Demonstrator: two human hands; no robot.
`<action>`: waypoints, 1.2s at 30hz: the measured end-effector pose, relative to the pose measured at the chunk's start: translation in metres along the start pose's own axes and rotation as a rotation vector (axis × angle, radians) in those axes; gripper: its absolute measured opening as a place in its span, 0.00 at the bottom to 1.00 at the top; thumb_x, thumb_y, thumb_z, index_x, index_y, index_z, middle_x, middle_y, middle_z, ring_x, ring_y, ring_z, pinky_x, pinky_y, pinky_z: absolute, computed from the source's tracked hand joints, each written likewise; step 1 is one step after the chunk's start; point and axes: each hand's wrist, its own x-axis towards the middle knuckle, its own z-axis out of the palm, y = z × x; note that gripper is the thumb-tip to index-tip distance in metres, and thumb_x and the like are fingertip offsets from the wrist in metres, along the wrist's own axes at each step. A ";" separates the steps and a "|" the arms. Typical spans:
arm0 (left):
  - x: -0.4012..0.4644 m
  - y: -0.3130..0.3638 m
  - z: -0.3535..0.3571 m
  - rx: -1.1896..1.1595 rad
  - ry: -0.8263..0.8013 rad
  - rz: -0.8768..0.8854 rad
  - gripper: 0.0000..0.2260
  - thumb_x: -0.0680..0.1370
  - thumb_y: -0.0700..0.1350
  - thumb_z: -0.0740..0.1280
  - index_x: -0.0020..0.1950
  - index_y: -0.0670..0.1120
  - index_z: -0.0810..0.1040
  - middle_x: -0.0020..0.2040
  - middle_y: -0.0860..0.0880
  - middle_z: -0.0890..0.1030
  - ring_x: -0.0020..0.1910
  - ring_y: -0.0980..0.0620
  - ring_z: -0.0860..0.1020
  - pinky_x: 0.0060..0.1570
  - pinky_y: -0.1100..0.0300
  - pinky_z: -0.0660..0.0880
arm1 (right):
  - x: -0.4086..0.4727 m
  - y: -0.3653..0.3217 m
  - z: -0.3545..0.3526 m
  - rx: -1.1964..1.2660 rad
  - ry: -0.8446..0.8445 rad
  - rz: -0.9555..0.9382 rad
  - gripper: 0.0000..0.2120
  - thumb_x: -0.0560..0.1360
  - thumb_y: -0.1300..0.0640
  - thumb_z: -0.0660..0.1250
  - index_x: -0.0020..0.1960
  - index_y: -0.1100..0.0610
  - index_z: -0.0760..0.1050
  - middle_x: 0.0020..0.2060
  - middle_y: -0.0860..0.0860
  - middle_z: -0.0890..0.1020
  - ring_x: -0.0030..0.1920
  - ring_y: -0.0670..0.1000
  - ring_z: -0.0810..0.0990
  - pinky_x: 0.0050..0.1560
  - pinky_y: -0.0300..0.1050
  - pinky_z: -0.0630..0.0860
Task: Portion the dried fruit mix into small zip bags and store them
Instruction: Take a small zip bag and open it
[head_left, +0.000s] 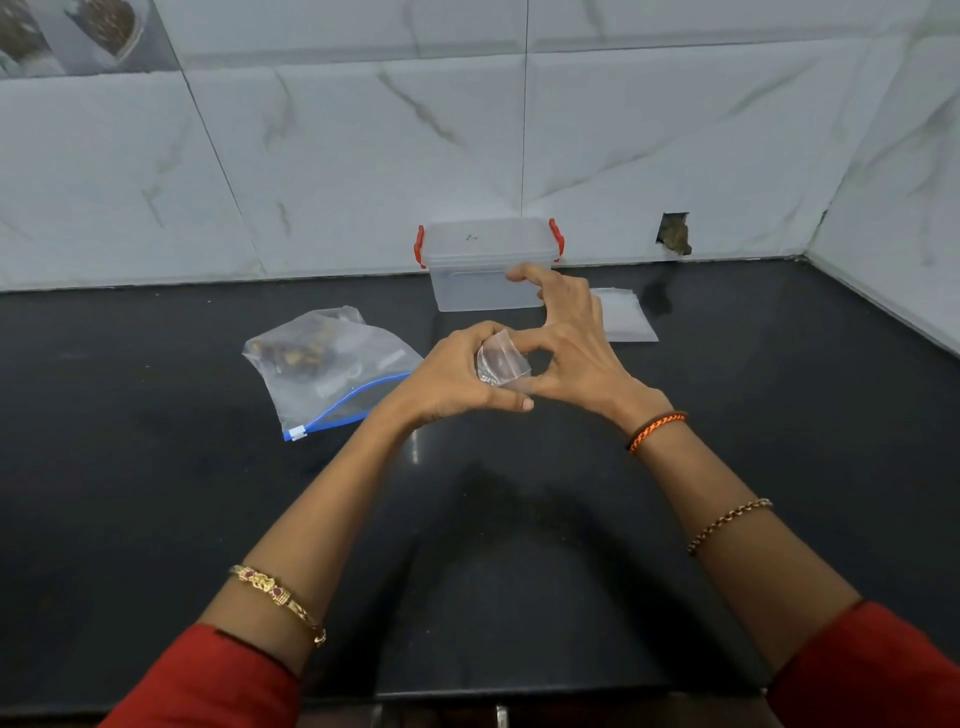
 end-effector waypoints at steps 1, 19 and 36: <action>0.001 0.000 0.001 0.047 0.011 0.006 0.29 0.57 0.50 0.78 0.55 0.47 0.73 0.48 0.51 0.79 0.48 0.52 0.78 0.50 0.60 0.75 | -0.001 0.000 -0.001 0.013 -0.013 -0.007 0.09 0.64 0.43 0.70 0.37 0.48 0.82 0.66 0.58 0.69 0.60 0.54 0.60 0.54 0.52 0.62; 0.014 -0.017 0.021 0.390 0.356 -0.118 0.27 0.65 0.44 0.78 0.61 0.43 0.74 0.56 0.44 0.79 0.54 0.48 0.77 0.54 0.57 0.74 | -0.010 0.088 0.037 0.351 0.059 1.031 0.07 0.76 0.61 0.65 0.48 0.60 0.81 0.50 0.55 0.83 0.55 0.53 0.79 0.54 0.43 0.72; 0.039 -0.025 0.021 0.399 0.409 -0.243 0.27 0.66 0.43 0.77 0.62 0.43 0.73 0.59 0.44 0.78 0.56 0.46 0.76 0.58 0.53 0.74 | 0.029 0.111 0.061 0.089 -0.091 1.020 0.15 0.75 0.58 0.66 0.58 0.65 0.73 0.55 0.61 0.78 0.56 0.59 0.77 0.50 0.49 0.75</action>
